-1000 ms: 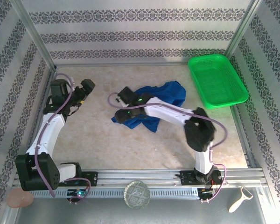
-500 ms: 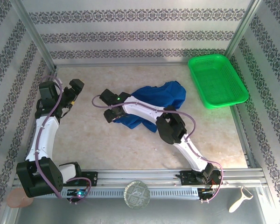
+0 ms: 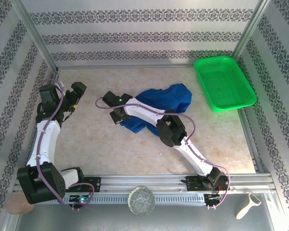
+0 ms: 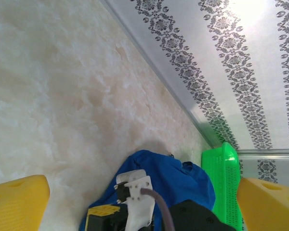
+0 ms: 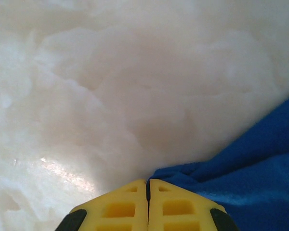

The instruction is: Fold the inside-out t-shirt

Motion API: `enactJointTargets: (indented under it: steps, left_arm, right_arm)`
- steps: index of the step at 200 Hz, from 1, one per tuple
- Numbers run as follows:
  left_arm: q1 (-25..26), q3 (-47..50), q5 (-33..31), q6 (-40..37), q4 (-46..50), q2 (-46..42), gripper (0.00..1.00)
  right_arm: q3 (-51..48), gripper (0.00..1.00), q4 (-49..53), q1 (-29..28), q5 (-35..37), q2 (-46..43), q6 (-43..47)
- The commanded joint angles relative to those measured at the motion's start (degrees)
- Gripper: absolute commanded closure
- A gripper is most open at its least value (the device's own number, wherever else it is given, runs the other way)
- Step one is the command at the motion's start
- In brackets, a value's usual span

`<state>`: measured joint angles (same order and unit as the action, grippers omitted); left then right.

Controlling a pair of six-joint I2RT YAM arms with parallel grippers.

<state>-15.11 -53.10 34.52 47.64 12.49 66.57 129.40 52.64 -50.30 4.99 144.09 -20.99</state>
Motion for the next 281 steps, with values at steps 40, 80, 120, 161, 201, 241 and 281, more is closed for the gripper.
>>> enactJointTargets:
  steps: [40, 80, 120, 161, 201, 241, 281]
  left_arm:
    - [-0.5, 1.3, 5.0, -0.3, -1.8, -1.3, 0.00]
    - [1.7, 3.2, 7.3, 0.3, -5.4, -1.2, 0.00]
    - [11.1, 2.7, 3.8, -0.4, -7.6, 2.0, 0.00]
    - [22.0, 4.0, -2.4, -1.9, -10.7, 10.1, 0.00]
    - [30.2, 6.2, -7.9, -1.5, -11.2, 17.5, 0.00]
    - [38.8, 11.9, -18.6, 7.6, -12.4, 14.2, 0.00]
    - [45.3, 14.5, -32.2, 13.5, -3.4, 9.5, 0.00]
  right_arm:
    - [12.3, 1.00, 4.9, 10.0, -16.3, -21.0, 0.6]
    - [22.1, 1.00, 3.8, 18.5, -29.7, -30.3, -3.7]
    - [22.4, 1.00, 0.1, 26.4, -38.2, -38.4, -8.1]
    - [10.5, 1.00, -5.4, 32.6, -37.9, -46.5, -9.6]
    - [-0.6, 1.00, -10.3, 36.4, -37.6, -50.9, -10.7]
    - [-5.3, 1.00, -11.1, 39.3, -35.7, -53.0, -9.5]
    - [-7.8, 1.00, -12.5, 41.4, -35.6, -53.6, -9.7]
